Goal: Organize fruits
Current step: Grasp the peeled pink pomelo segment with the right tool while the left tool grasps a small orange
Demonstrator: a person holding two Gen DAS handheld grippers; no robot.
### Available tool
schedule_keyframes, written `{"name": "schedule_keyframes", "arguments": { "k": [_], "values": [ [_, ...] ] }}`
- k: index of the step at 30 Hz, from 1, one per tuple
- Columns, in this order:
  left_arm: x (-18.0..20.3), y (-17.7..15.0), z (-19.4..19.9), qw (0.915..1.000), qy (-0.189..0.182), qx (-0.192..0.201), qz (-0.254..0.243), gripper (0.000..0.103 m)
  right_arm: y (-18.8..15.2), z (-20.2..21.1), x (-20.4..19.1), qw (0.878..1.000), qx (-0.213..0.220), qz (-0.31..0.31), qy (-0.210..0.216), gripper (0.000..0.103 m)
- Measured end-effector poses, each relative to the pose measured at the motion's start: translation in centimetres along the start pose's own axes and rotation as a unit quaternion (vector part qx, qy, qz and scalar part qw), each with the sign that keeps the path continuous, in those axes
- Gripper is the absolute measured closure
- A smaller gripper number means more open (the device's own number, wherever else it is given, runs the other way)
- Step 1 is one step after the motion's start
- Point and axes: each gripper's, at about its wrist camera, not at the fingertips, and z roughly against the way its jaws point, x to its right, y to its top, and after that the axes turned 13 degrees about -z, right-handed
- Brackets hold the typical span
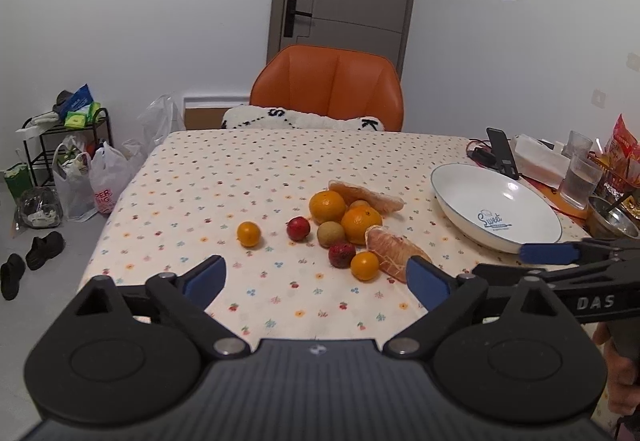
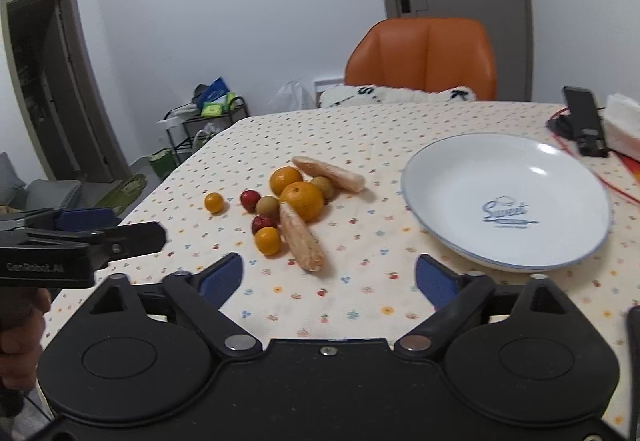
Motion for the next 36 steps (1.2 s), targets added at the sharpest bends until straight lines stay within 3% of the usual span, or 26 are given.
{"name": "schedule_keyframes", "arguments": {
  "k": [4,9,17,25,31,36],
  "values": [
    [0.4,0.1,-1.0,0.9999,-0.01,0.001,-0.006,0.015,0.2,-1.1,0.2,1.0,-0.01,-0.001,0.011,0.026],
    [0.7,0.2,-2.7,0.9996,-0.028,-0.009,-0.003,0.032,0.6,-2.5,0.3,0.999,-0.022,-0.003,0.025,0.038],
    [1.0,0.1,-5.3,0.9986,-0.046,-0.026,0.001,0.047,1.1,-4.9,0.8,0.998,-0.043,-0.012,0.046,0.06],
    [1.3,0.2,-7.4,0.9974,-0.061,-0.038,0.007,0.052,1.6,-6.2,1.4,0.997,-0.053,-0.02,0.059,0.067],
    [1.4,0.0,-8.4,0.9966,-0.068,-0.045,0.012,0.061,1.8,-6.8,1.6,0.995,-0.065,-0.018,0.074,0.072],
    [1.1,-0.2,-8.9,0.996,-0.071,-0.051,0.019,0.067,1.4,-7.5,1.6,0.993,-0.075,-0.015,0.09,0.082]
  ]
}}
